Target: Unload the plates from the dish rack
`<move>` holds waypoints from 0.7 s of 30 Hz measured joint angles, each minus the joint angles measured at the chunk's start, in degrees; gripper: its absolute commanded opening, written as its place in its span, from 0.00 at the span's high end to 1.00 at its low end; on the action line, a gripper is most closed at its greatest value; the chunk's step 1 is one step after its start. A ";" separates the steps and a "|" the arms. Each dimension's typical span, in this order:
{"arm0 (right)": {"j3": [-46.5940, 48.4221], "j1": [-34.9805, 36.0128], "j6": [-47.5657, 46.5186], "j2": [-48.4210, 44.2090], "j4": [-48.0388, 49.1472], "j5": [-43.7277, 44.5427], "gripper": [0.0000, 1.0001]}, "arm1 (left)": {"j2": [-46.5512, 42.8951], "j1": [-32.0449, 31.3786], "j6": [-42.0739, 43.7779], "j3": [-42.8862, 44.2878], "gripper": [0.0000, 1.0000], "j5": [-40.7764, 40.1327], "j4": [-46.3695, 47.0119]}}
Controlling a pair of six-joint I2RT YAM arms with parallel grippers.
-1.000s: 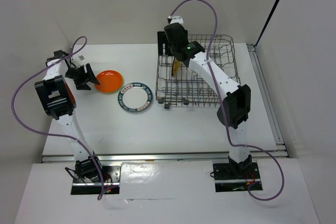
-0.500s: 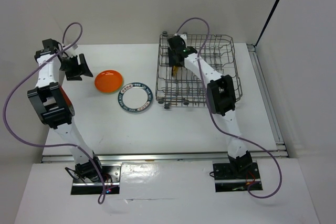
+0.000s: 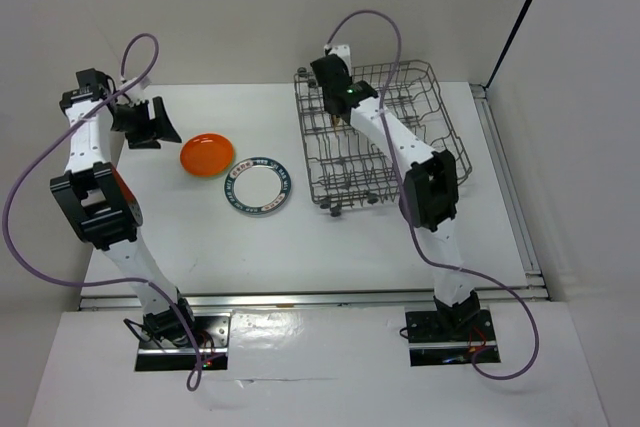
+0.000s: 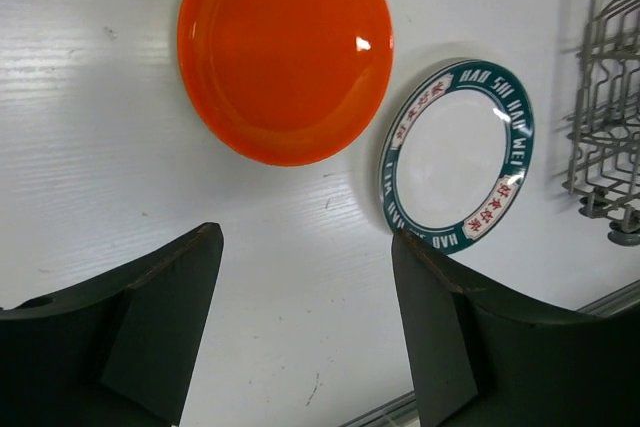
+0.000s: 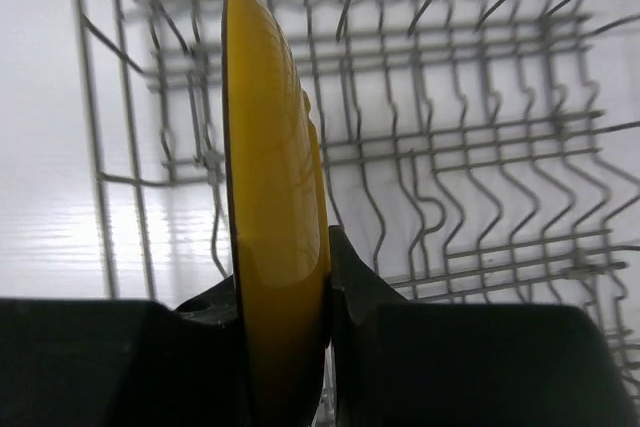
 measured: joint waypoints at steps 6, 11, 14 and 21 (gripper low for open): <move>-3.13 0.94 -2.05 -14.75 7.04 -3.17 1.00 | 0.20 0.00 1.03 6.19 0.00 8.13 -2.86; -9.25 -0.17 1.36 -23.98 18.51 -28.52 1.00 | 0.15 -1.07 4.44 8.66 0.00 18.88 -4.81; -8.61 -0.20 3.93 -20.24 23.65 -44.59 1.00 | -0.26 -3.45 6.49 8.24 0.00 22.53 -5.99; -8.46 2.25 11.85 -2.21 27.93 -67.65 1.00 | -3.98 -7.50 7.39 4.07 0.00 26.84 -4.76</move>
